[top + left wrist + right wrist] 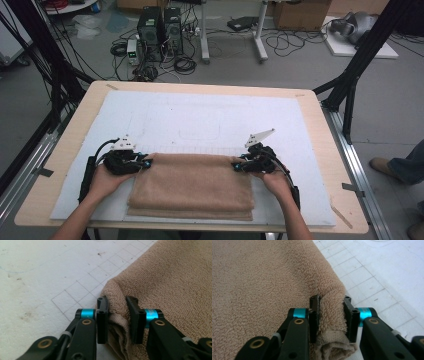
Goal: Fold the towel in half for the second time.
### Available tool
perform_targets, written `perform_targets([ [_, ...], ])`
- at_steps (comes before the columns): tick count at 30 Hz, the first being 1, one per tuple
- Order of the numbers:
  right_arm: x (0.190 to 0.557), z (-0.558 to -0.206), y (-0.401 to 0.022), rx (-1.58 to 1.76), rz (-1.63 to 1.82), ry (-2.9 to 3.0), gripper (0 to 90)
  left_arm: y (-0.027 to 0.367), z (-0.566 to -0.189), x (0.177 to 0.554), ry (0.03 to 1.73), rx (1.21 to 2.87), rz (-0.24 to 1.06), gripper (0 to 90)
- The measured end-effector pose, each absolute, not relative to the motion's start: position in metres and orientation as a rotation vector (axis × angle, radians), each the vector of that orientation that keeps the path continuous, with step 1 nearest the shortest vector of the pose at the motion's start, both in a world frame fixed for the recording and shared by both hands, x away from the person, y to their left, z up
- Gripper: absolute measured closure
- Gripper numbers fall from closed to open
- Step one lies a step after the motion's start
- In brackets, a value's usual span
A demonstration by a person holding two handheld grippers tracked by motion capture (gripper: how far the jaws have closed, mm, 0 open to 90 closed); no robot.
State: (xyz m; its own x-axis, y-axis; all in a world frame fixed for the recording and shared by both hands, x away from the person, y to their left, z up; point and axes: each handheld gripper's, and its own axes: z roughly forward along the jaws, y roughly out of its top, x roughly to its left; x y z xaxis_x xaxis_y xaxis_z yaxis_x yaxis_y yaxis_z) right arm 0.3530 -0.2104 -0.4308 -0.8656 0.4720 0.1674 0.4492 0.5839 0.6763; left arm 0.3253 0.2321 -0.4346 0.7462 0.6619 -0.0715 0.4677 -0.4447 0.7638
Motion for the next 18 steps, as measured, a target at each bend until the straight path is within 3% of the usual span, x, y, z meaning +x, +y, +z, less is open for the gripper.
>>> perform_targets([
  [18, 0.373, -0.41, -0.214, 0.849, 1.193, 2.704, 75.2, 0.229, -0.417, 0.345, 0.934, 1.978, 0.404, 77.2],
])
